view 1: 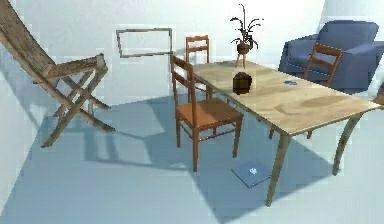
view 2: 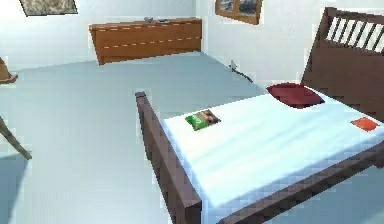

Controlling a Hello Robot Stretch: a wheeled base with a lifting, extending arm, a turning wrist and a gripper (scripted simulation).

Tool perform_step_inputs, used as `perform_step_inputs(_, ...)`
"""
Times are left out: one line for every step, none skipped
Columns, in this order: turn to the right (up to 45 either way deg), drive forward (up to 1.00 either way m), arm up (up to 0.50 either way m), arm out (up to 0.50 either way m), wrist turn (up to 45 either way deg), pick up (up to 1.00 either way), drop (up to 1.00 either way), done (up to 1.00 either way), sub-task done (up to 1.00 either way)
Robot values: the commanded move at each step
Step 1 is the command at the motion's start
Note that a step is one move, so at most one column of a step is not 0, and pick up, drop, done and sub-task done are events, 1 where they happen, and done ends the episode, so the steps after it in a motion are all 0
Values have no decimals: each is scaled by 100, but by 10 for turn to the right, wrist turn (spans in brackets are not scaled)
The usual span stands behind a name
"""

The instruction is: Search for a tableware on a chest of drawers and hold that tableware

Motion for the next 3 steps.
perform_step_inputs(-450, 0, 0, 0, 0, 0, 0, 0, 0)
perform_step_inputs(-450, 0, 0, 0, 0, 0, 0, 0, 0)
perform_step_inputs(-240, 0, 0, 0, 0, 0, 0, 0, 0)
